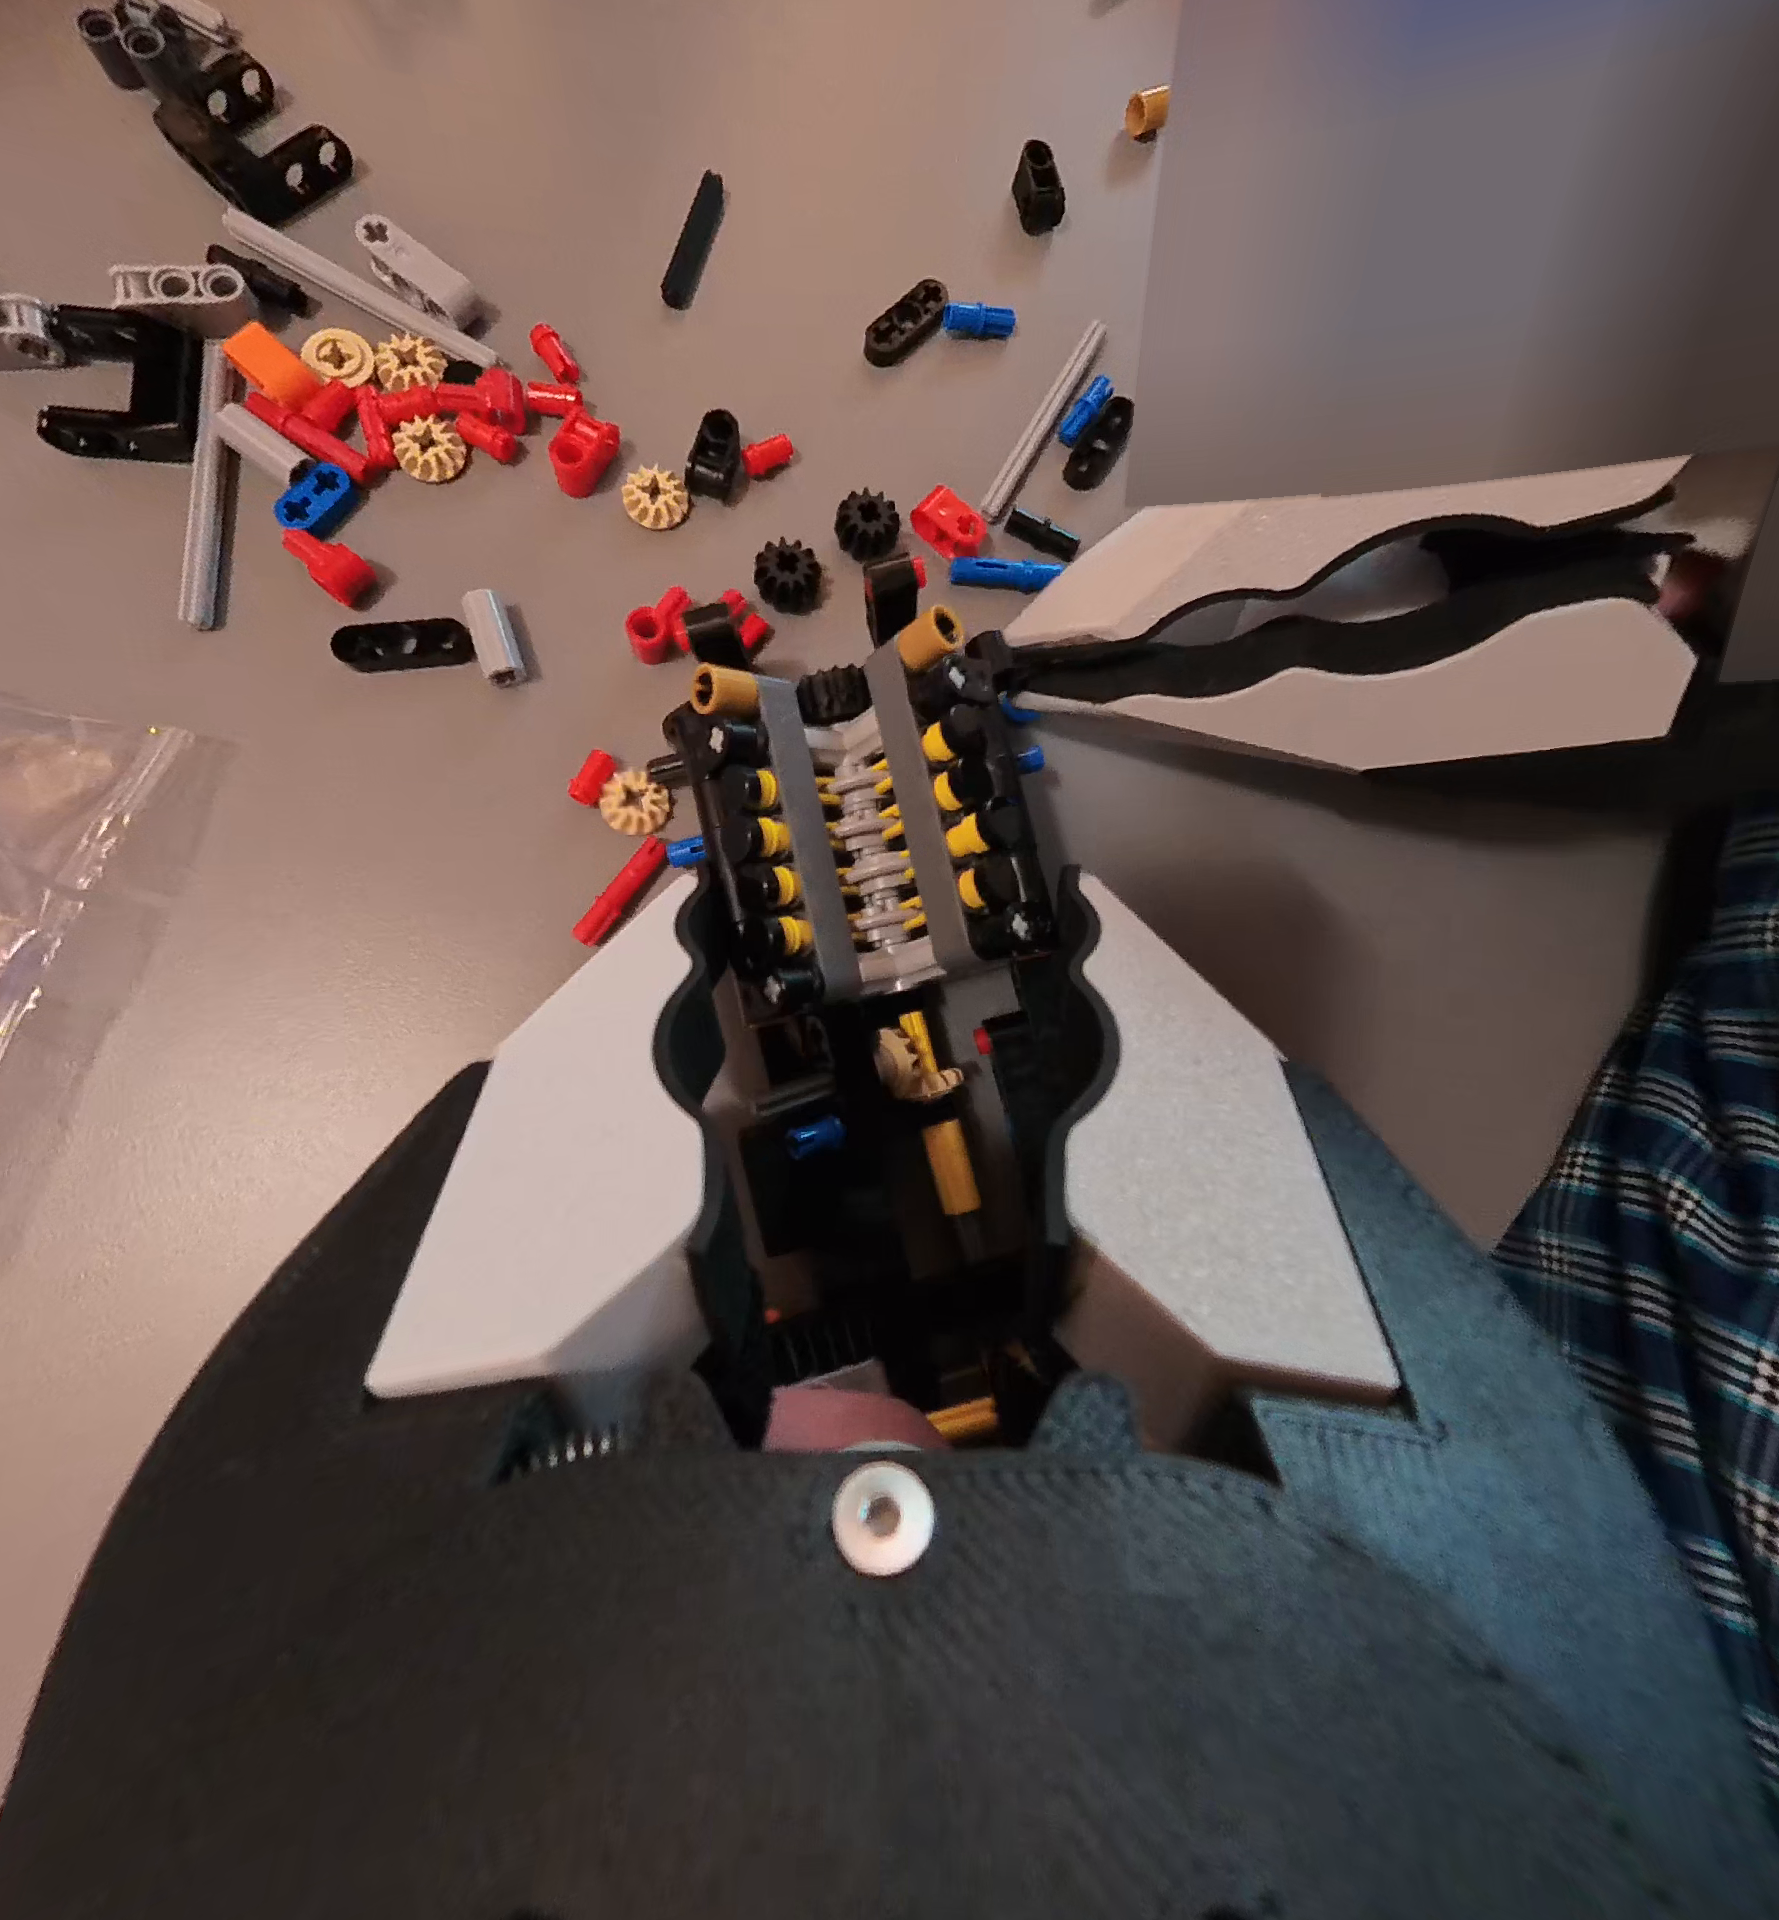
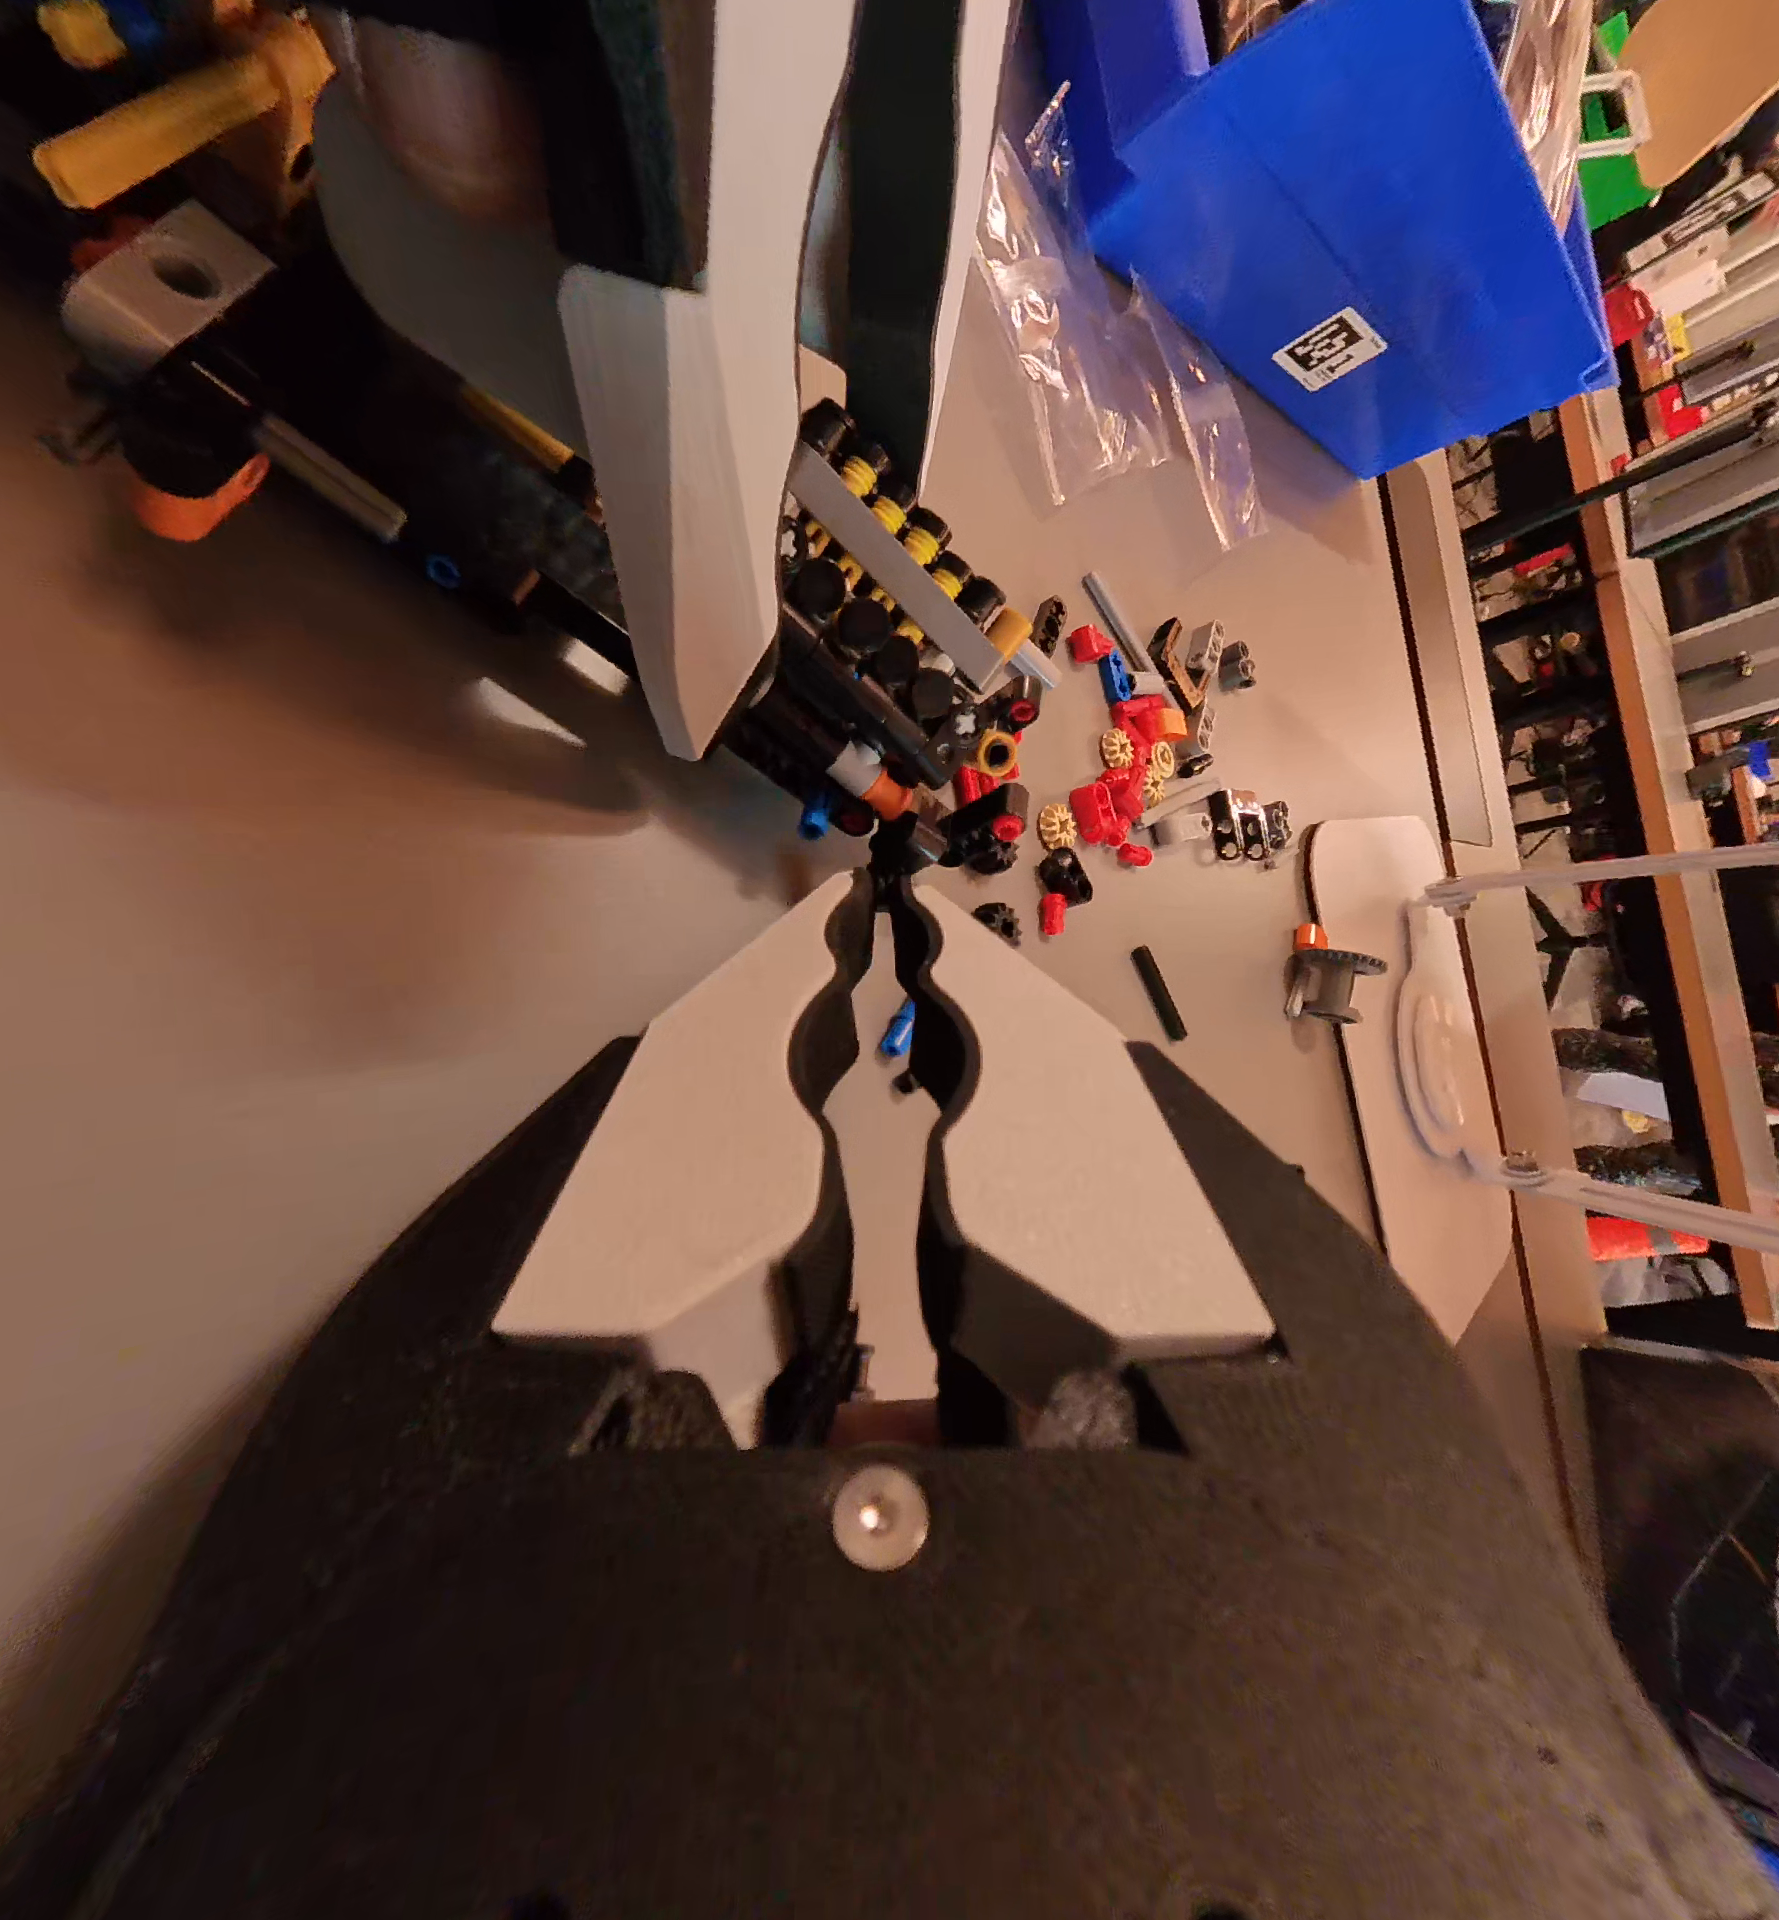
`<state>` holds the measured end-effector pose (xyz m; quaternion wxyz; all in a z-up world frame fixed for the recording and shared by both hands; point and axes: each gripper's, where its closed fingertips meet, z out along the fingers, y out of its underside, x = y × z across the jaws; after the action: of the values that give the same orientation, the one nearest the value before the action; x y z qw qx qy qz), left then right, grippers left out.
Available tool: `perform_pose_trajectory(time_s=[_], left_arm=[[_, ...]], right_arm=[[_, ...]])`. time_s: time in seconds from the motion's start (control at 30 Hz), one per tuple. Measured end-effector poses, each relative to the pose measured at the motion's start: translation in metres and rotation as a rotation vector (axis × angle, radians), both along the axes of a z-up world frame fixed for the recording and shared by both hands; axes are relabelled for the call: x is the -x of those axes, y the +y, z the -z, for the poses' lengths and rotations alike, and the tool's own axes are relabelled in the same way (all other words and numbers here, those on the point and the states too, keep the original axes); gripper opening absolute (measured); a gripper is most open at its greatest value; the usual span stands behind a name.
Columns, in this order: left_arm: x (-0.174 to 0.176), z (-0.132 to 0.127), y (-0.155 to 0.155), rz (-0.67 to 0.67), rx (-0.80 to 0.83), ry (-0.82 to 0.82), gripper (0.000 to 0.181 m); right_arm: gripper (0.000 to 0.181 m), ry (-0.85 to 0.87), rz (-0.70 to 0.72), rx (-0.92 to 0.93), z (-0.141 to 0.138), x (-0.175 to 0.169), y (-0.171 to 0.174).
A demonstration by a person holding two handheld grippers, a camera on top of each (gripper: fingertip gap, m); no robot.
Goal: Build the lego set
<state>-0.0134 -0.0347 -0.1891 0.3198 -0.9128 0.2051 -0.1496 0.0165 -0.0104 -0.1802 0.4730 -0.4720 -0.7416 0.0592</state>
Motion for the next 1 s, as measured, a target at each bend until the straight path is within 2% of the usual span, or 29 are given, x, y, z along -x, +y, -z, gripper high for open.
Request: perform_pose_trajectory(time_s=[0.03, 0.27, 1.0], left_arm=[[0.0005, 0.0, 0.0005, -0.003, -0.001, 0.001, 0.062], [0.0024, 0.0004, 0.0014, -0.007, -0.008, 0.0, 0.062], [0.0035, -0.0007, 0.0042, -0.062, -0.016, -0.038, 0.062]], right_arm=[[0.002, 0.0, -0.007, -0.007, 0.0004, 0.0005, 0.0007], [0.001, 0.014, -0.042, -0.011, 0.0021, 0.0025, 0.0027], [0.001, 0.022, 0.115, 0.024, 0.0037, 0.0031, 0.0054]])
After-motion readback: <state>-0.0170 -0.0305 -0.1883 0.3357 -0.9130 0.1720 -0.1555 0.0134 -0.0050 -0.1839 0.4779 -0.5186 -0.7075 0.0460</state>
